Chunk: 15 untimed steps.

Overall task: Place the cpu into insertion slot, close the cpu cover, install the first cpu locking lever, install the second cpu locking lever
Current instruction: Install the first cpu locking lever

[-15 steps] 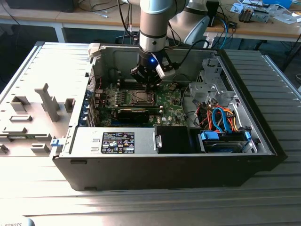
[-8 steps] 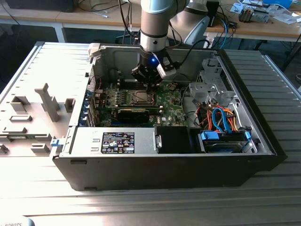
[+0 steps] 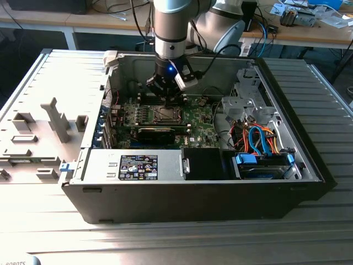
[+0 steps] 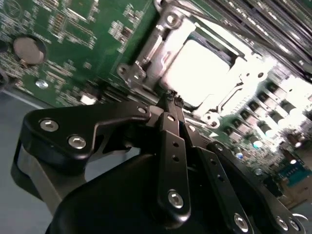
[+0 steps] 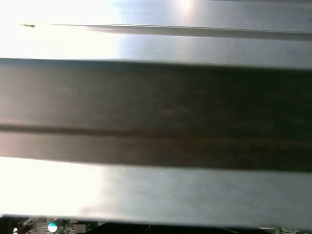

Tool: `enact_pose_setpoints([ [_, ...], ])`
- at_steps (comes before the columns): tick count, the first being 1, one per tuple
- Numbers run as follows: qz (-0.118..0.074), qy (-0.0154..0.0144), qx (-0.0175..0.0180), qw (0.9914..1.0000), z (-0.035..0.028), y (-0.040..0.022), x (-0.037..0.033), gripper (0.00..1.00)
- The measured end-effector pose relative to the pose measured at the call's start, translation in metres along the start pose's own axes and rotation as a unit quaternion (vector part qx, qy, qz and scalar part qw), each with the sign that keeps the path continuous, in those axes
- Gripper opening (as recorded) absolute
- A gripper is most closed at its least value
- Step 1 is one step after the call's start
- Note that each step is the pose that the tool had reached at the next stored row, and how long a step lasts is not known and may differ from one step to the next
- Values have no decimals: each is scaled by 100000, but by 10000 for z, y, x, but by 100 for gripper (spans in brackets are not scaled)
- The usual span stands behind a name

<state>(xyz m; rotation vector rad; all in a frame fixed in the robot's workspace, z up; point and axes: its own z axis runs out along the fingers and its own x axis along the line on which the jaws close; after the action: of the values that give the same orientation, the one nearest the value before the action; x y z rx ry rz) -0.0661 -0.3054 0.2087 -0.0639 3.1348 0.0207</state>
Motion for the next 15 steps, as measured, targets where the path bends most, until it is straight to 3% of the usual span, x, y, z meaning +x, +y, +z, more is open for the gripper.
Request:
enact_pose_setpoints([
  [9, -1, -219, 7, 100000, -1, 83, 297, 11],
  [15, 0, -232, -261, 99999, 0, 114, 303, 11],
])
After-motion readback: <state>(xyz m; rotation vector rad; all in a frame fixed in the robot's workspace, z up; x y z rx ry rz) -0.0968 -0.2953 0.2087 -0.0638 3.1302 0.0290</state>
